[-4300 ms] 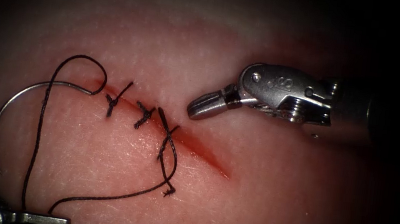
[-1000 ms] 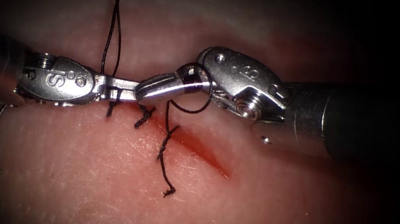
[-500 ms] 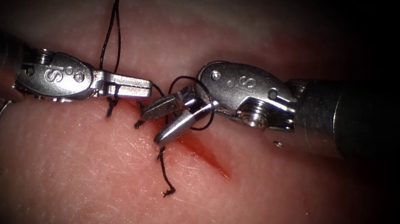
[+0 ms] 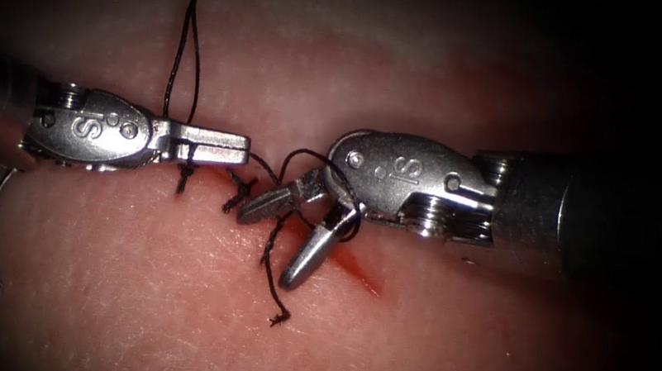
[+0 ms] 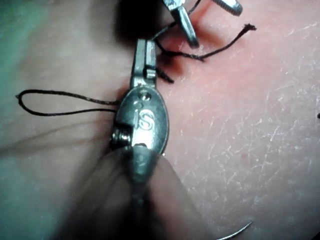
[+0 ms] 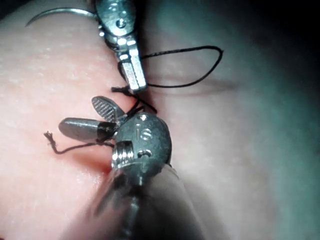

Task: Wound Closure
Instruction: Grab the short tail with the right gripper, then pull the right gripper up and the left gripper down to tighten the suture

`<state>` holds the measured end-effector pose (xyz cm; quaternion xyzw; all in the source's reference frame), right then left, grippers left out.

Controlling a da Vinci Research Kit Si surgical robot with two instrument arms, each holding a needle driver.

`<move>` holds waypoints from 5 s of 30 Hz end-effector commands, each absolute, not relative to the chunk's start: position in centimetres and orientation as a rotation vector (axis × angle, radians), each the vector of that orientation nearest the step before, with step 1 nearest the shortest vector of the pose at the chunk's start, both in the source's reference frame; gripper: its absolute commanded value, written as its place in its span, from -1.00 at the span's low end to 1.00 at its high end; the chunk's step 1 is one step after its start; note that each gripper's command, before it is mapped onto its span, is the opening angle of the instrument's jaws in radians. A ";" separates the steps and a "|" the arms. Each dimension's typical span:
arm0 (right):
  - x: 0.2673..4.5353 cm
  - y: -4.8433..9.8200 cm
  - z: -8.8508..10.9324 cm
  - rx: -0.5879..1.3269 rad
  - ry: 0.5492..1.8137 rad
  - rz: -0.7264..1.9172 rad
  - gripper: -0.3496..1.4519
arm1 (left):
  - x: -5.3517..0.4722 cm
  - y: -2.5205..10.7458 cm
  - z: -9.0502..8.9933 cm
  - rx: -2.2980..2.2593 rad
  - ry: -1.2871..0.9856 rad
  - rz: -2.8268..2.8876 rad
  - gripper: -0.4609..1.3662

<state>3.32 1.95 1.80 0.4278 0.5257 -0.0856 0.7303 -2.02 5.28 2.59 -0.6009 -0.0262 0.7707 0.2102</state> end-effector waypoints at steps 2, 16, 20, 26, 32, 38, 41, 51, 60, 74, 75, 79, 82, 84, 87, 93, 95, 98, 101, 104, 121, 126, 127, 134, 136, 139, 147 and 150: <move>3.31 1.9 1.8 0.944 1.161 -0.197 0.44 | -2.03 5.3 2.6 -1.676 -0.082 2.145 -0.88; 3.36 1.5 1.9 0.924 1.164 -0.231 0.37 | -2.04 5.2 2.6 -1.674 -0.086 2.137 -0.88; 3.37 1.5 1.9 0.922 1.161 -0.232 0.30 | -2.04 5.1 2.6 -1.674 -0.084 2.137 -0.88; 3.36 1.5 1.9 0.915 1.142 -0.247 0.15 | -2.03 5.1 2.6 -1.675 -0.088 2.135 -0.88; 3.36 1.5 1.9 0.952 1.134 -0.287 -1.00 | -2.03 5.1 2.6 -1.675 -0.089 2.135 -0.88; 3.37 1.6 1.9 0.964 1.140 -0.296 -1.00 | -2.03 5.0 2.6 -1.672 -0.086 2.136 -0.88; 3.38 1.6 1.9 0.960 1.150 -0.283 -1.00 | -2.03 4.9 2.5 -1.674 -0.086 2.137 -0.88; 3.33 1.9 2.0 0.919 1.245 -0.180 -1.00 | -1.91 4.5 2.3 -1.686 -0.099 2.144 -0.88; 3.20 2.1 2.1 0.876 1.330 -0.082 -1.00 | -1.81 4.2 2.1 -1.688 -0.105 2.150 -0.88; 2.98 2.3 2.3 0.841 1.338 0.044 -1.00 | -1.84 3.6 1.6 -1.690 -0.107 2.177 -0.88; 2.97 2.3 2.3 0.838 1.335 0.047 -1.00 | -1.83 3.6 1.5 -1.692 -0.107 2.180 -0.88; 2.97 2.3 2.3 0.836 1.334 0.050 -1.00 | -1.78 3.5 1.4 -1.699 -0.108 2.188 -0.88; 2.98 2.3 2.4 0.835 1.333 0.053 -1.00 | -1.70 3.4 1.2 -1.707 -0.108 2.188 -0.88; 2.98 2.4 2.4 0.832 1.331 0.057 -1.00 | -1.66 3.4 1.2 -1.708 -0.108 2.187 -0.88; 2.98 2.4 2.4 0.824 1.327 0.066 -1.00 | -1.62 3.3 1.1 -1.708 -0.109 2.189 -0.88; 2.97 2.5 2.5 0.799 1.311 0.103 -1.00 | -1.57 3.1 0.9 -1.713 -0.107 2.190 -0.88; 2.96 2.6 2.5 0.794 1.308 0.108 -1.00 | -1.57 3.0 0.9 -1.714 -0.108 2.190 -0.88; 2.97 2.6 2.6 0.791 1.306 0.111 -1.00 | -1.57 2.9 0.8 -1.716 -0.102 2.195 -0.88; 2.97 2.6 2.6 0.786 1.303 0.118 -1.00 | -1.57 2.9 0.7 -1.718 -0.101 2.195 -0.88; 2.97 2.6 2.6 0.779 1.299 0.125 -1.00 | -1.57 2.8 0.7 -1.720 -0.100 2.196 -0.88; 2.98 2.7 2.8 0.722 1.227 0.163 -1.00 | -1.55 2.4 0.3 -1.747 -0.099 2.201 -0.88; 2.95 2.7 2.8 0.692 1.219 0.145 -1.00 | -1.53 2.3 0.3 -1.754 -0.090 2.211 -0.88; 2.94 2.7 2.8 0.687 1.217 0.148 -1.00 | -1.53 2.3 0.3 -1.755 -0.088 2.212 -0.88; 2.87 2.7 2.8 0.658 1.210 0.145 -1.00 | -1.51 2.2 0.4 -1.755 -0.095 2.204 -0.88; 2.85 2.7 2.8 0.649 1.209 0.144 -1.00 | -1.49 2.1 0.4 -1.757 -0.095 2.205 -0.88; 2.83 2.7 2.8 0.635 1.204 0.143 -1.00 | -1.46 2.1 0.4 -1.760 -0.096 2.206 -0.88; 2.80 2.8 2.8 0.615 1.213 0.143 -1.00 | -1.40 2.1 0.4 -1.761 -0.107 2.200 -0.88; 2.83 2.7 2.8 0.613 1.218 0.148 -1.00 | -1.41 2.1 0.4 -1.762 -0.106 2.196 -0.88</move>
